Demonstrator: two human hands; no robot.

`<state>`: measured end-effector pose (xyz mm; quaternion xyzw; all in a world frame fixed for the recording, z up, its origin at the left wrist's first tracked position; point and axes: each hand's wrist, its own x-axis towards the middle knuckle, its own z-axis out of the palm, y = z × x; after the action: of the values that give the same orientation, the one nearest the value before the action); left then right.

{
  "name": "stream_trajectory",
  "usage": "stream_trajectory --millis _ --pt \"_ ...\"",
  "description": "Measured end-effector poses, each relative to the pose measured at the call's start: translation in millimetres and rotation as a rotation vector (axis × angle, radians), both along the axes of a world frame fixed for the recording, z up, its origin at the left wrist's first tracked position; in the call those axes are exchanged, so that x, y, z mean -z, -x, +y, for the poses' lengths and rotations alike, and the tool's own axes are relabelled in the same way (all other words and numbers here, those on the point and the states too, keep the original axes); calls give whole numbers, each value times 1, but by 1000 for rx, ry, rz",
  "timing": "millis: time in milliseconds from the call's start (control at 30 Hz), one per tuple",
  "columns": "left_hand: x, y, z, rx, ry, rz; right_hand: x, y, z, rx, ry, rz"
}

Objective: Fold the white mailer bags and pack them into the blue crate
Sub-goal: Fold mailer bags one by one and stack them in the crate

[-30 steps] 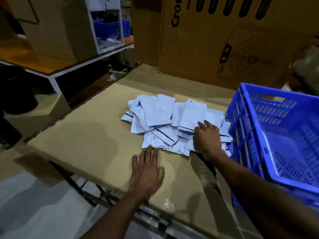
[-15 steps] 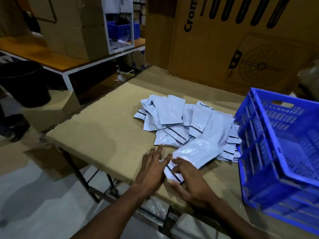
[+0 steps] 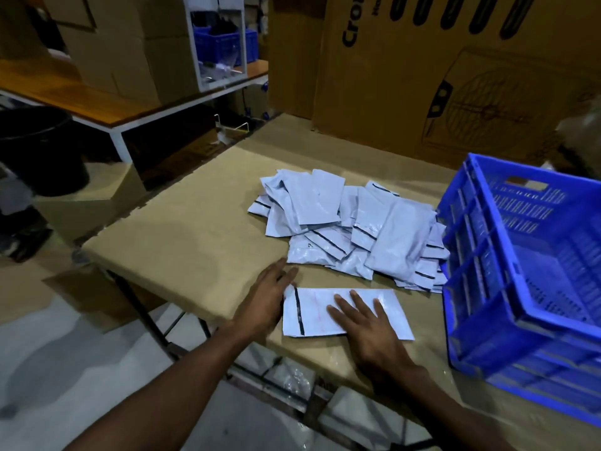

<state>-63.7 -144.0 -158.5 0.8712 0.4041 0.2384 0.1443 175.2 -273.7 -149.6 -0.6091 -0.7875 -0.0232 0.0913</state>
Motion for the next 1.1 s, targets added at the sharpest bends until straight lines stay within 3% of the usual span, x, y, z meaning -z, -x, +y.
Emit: stream_trajectory --millis 200,333,433,600,700,1100 --pt "-17 -3 -6 -53 -124 -107 4 25 -3 172 71 -35" --pt "-31 -42 -34 100 9 -124 8 39 -3 258 -25 115" --pt "-22 -65 -51 88 175 -3 2 35 2 348 -99 244" --pt "-6 -73 -58 74 10 255 8 16 15 267 -16 119" --pt "-7 -74 -59 57 26 391 15 12 12 233 -4 88" --pt "-7 -51 -47 -67 59 510 6 9 0 374 70 49"
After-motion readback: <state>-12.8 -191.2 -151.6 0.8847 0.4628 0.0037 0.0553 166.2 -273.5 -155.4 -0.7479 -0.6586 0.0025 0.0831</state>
